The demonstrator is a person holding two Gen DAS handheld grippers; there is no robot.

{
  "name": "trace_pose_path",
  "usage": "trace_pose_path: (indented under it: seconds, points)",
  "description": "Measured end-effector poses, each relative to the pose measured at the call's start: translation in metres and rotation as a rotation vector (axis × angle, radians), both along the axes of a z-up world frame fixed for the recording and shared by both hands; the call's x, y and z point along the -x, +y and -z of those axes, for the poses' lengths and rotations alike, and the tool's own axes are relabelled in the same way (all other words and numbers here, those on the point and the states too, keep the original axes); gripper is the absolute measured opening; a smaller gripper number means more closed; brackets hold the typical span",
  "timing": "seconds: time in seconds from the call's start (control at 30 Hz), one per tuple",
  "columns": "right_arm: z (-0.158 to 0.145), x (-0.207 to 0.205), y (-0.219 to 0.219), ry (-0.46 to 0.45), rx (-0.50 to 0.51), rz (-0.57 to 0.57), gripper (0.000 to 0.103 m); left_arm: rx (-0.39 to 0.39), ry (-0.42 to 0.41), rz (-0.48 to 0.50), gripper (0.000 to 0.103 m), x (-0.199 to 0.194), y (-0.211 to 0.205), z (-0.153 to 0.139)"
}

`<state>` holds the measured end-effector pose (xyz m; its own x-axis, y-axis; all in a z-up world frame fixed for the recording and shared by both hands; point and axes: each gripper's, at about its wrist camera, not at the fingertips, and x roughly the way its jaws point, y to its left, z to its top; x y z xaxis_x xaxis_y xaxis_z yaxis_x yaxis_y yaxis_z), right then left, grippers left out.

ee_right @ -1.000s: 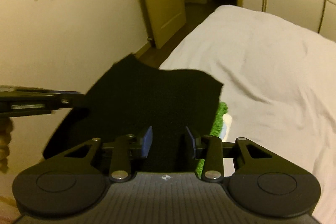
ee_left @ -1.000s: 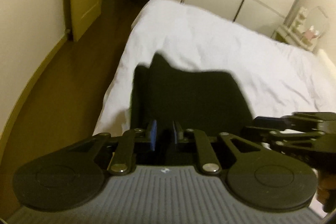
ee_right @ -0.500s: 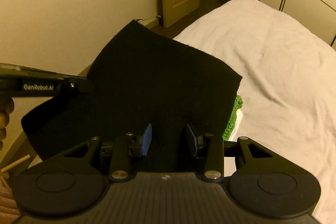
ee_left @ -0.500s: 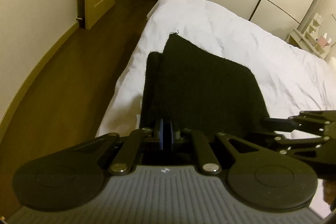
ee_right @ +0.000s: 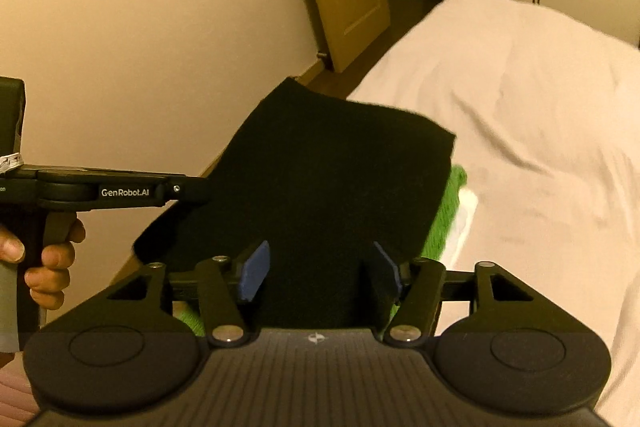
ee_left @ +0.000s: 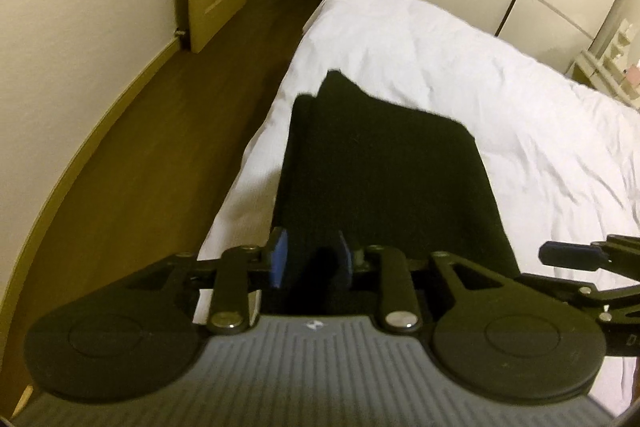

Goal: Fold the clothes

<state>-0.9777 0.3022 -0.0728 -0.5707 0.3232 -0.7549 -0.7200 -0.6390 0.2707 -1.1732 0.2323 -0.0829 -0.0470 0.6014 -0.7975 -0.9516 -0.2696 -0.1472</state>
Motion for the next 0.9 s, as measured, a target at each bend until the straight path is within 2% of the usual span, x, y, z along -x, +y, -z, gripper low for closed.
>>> trace_pose_path:
  seconds: [0.1, 0.23, 0.3, 0.37, 0.43, 0.73, 0.8, 0.83, 0.9]
  points:
    - [-0.006, -0.017, -0.01, 0.007, 0.043, 0.022, 0.07, 0.044, -0.001, -0.025, 0.033, -0.012, -0.014, -0.013]
    - [-0.016, -0.037, -0.025, 0.007, 0.087, 0.033, 0.088, 0.083, -0.004, -0.071, 0.044, -0.03, -0.037, -0.029]
    - [-0.022, -0.045, -0.032, 0.009, 0.093, 0.026, 0.089, 0.097, 0.007, -0.101, 0.046, -0.04, -0.05, -0.039]
    - [-0.029, -0.047, -0.041, 0.005, 0.092, 0.011, 0.09, 0.113, 0.027, -0.132, 0.059, -0.051, -0.061, -0.048]
    - [-0.035, -0.054, -0.047, 0.002, 0.086, -0.005, 0.09, 0.116, 0.062, -0.171, 0.064, -0.063, -0.074, -0.058]
    - [-0.062, -0.097, -0.071, -0.017, 0.005, -0.075, 0.091, 0.133, 0.11, -0.326, 0.082, -0.127, -0.124, -0.094]
    - [-0.069, -0.11, -0.075, -0.008, -0.018, -0.079, 0.095, 0.127, 0.116, -0.351, 0.083, -0.144, -0.133, -0.102]
    - [-0.072, -0.116, -0.077, -0.004, -0.025, -0.081, 0.102, 0.125, 0.117, -0.36, 0.085, -0.152, -0.138, -0.105]
    - [-0.079, -0.13, -0.08, 0.014, -0.036, -0.091, 0.102, 0.112, 0.116, -0.383, 0.086, -0.168, -0.148, -0.112]
